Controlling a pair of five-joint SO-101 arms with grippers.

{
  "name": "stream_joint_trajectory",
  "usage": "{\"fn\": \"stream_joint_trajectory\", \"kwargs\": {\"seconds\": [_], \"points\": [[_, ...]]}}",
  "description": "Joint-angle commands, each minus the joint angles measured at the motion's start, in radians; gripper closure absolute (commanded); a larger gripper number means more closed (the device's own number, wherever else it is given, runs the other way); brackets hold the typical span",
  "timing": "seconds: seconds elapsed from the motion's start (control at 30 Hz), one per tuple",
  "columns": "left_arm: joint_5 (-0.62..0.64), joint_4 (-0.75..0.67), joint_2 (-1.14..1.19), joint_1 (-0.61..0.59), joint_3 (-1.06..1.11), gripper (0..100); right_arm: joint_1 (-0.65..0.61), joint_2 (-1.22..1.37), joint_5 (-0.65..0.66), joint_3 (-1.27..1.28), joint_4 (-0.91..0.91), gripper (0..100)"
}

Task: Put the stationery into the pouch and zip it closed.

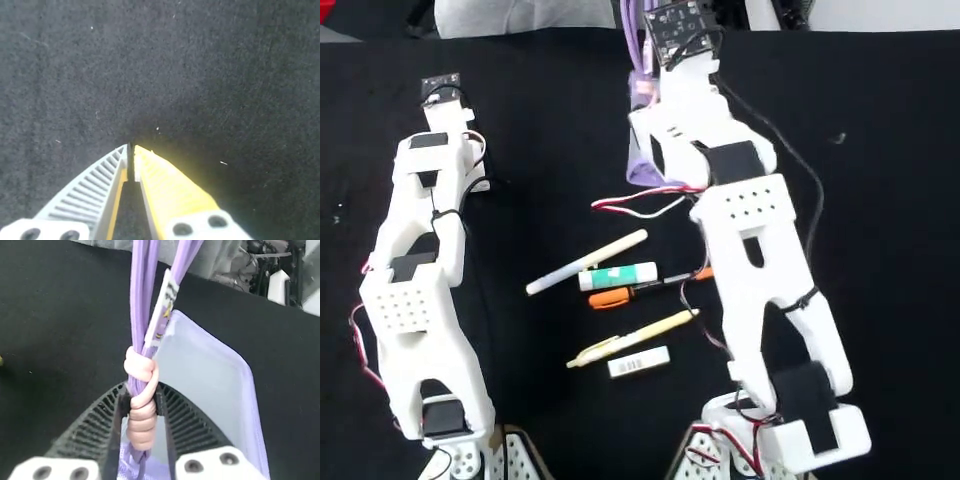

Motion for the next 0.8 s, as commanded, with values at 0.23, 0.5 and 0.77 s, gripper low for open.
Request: {"fn": "stream_joint_trajectory", "kwargs": {"seconds": [0.23,0.5,0.77], "points": [[-0.071,0.084,-0.086,0.05,0.018,87,-0.014,0.101,-0.008,0.039,-0.186,98.8],[-0.018,-0.034,-0.393,0.062,0.323,78,-0.018,0.105,0.0,0.085,-0.173,98.8],[-0.018,-0.555,-0.864,0.147,0.957,73,-0.018,0.105,0.0,0.096,-0.163,98.8]]}}
